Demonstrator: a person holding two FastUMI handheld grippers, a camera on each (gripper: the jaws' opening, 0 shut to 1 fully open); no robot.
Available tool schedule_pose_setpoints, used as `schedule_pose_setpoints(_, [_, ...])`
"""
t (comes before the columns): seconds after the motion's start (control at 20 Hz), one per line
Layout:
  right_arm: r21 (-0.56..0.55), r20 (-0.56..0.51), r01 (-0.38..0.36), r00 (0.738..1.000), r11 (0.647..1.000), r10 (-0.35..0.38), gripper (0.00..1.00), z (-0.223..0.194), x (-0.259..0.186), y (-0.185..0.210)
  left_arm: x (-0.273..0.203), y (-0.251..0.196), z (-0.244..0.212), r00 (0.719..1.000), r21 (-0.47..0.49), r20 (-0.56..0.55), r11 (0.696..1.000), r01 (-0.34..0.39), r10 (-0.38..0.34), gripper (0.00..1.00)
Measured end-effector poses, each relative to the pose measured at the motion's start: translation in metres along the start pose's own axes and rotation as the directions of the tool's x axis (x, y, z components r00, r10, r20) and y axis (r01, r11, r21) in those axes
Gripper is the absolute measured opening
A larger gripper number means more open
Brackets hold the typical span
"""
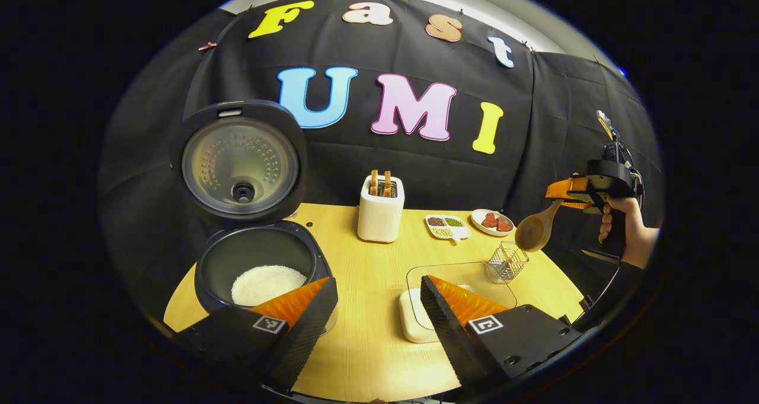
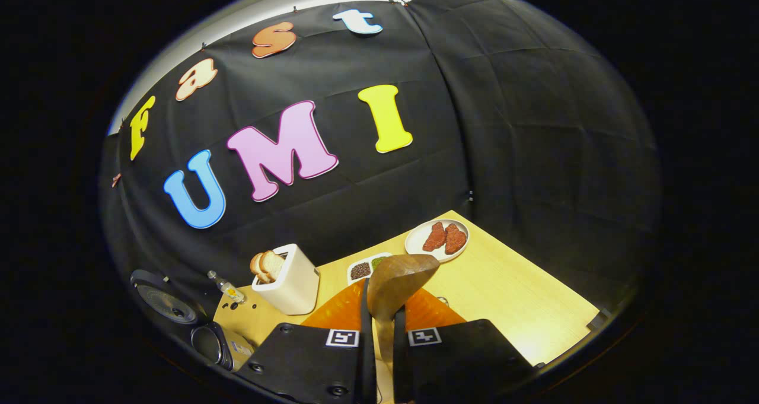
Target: Close the left gripper, press the button to open the rice cooker; take a wooden spoon from the chopstick holder with the right hand, scoop a spoonful of rice and pour it into the rice cooker, then put the wooden spoon back into the chopstick holder.
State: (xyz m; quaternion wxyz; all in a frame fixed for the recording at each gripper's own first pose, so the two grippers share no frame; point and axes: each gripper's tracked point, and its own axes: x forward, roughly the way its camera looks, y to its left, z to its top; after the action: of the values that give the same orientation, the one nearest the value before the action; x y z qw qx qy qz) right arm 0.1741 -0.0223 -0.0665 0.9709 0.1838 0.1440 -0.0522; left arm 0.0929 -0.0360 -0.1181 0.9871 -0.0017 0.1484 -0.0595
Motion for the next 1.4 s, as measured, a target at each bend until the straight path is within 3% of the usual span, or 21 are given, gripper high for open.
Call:
schedule_pose_setpoints(0.4, [-0.035, -0.039, -0.148, 0.988, 0.988, 0.147, 0.15, -0.03, -0.025, 0.08, -0.033, 0.043, -0.013, 0.997, -0.043, 0.015, 0.996, -0.076, 0.077, 0.96])
schedule_pose_setpoints(0.65, [-0.098, -0.093, -0.207, 0.976, 0.973, 0.199, 0.16, -0.076, -0.019, 0.102, -0.046, 0.068, 0.0, 0.989, -0.094, 0.061, 0.987, -0.129, 0.135, 0.96])
schedule_pose_setpoints(1.0, [-0.183, -0.209, -0.217, 0.962, 0.959, 0.178, 0.15, -0.148, 0.005, 0.085, -0.06, 0.089, -0.012, 0.983, -0.109, 0.041, 0.979, -0.175, 0.18, 0.96])
schedule_pose_setpoints(1.25, [-0.29, -0.209, -0.17, 0.972, 0.942, 0.111, 0.15, -0.183, 0.023, 0.063, -0.066, 0.101, -0.028, 0.979, -0.119, 0.004, 0.972, -0.202, 0.204, 0.96])
schedule_pose_setpoints(1.4, [-0.279, -0.187, -0.16, 0.976, 0.947, 0.11, 0.16, -0.192, 0.028, 0.072, -0.069, 0.106, -0.032, 0.978, -0.12, -0.002, 0.97, -0.21, 0.211, 0.96])
